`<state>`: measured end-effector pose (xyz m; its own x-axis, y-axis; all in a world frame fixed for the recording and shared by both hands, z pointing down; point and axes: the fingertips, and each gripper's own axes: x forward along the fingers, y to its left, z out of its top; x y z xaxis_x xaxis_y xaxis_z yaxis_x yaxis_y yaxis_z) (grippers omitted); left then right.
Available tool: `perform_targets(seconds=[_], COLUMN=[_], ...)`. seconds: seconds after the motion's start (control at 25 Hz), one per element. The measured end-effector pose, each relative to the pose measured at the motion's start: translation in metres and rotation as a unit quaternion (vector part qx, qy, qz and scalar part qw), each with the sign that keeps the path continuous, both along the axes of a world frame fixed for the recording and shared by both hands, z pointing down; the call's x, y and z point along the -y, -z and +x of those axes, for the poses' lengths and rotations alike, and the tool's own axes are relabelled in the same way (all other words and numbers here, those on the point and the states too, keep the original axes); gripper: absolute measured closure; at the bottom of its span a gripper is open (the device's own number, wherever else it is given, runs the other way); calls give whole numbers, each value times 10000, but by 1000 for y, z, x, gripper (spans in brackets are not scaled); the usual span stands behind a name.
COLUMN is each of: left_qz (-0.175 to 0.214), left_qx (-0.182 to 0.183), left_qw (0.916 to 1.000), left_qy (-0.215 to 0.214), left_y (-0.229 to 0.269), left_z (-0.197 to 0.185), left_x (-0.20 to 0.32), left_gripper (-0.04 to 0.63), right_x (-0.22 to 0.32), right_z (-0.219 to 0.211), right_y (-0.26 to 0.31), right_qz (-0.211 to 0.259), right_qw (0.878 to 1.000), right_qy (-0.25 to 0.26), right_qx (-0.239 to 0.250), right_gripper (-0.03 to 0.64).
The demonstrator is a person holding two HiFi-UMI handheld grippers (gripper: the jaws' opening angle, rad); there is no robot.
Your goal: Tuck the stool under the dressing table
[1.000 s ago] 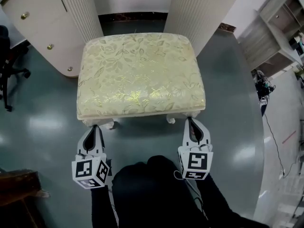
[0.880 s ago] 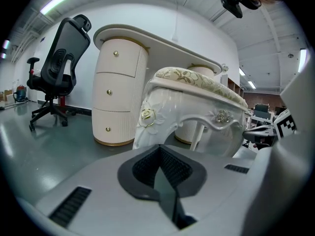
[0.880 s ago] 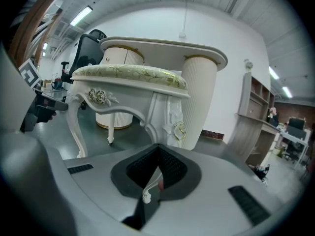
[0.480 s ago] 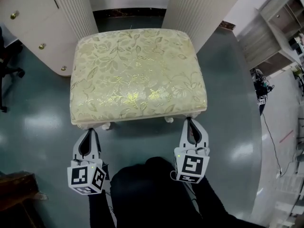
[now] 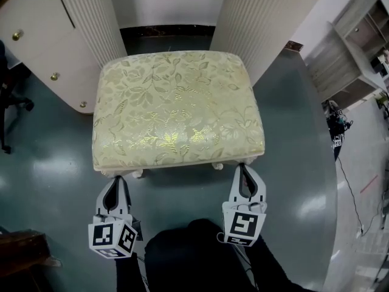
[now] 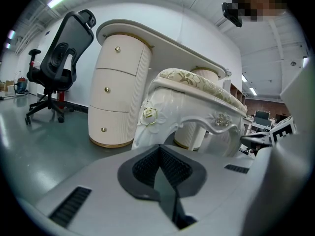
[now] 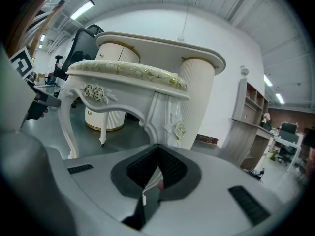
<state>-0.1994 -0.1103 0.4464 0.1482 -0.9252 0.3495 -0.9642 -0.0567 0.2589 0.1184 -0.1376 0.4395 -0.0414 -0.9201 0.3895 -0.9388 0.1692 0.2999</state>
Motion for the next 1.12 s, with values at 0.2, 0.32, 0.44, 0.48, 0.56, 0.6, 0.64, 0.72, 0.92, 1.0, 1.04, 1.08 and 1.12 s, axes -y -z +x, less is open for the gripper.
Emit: perform_targets(seconds=[0.2,0.32,0.44,0.48,0.56,0.6,0.64,0.72,0.92,1.0,1.04,1.08,1.12], left_qz=[15,67,166,189,224,244,264,301,362,402,422,441,459], left_qx=[14,22,39,45,54,52,48,46,70,41,18,-1,-16], left_qw=[10000,10000,9999,9998,9997,9997,9996,9995,9993,9992,9991,9990,9989], left_qy=[-8,-5,-9,-3,11,10,2,-26,-6,15,26,38,48], left_y=[-1,0,-1,-2,-2,-2,-2,-3,-4,-5,-5,-6,-6], left_z=[1,0,0,0,0,0,1,1,1,0,0,0,1], left_x=[-3,-2,-1,-1,-1,0,0,1,0,2,2,2,1], left_gripper=[588,588,588,588,588,588,588,588,588,588,588,588,588], right_x=[-4,-2,-1,-1,0,0,1,2,3,4,4,4,4], right_z=[1,1,0,0,0,0,1,1,0,0,0,0,1], right_y=[-1,-2,-5,-5,-5,-5,-6,-7,-8,-9,-9,-10,-11], right_qz=[-13,182,286,302,310,347,394,454,464,522,524,518,524], right_qw=[10000,9998,9996,9995,9995,9994,9992,9990,9989,9986,9986,9987,9986], right_qy=[2,-36,-79,-82,-62,-53,-49,-51,-25,-10,2,8,5], right_qx=[-21,11,32,42,27,20,18,19,-36,-35,-35,-18,22], right_gripper=[612,612,611,612,611,612,612,611,611,611,611,612,612])
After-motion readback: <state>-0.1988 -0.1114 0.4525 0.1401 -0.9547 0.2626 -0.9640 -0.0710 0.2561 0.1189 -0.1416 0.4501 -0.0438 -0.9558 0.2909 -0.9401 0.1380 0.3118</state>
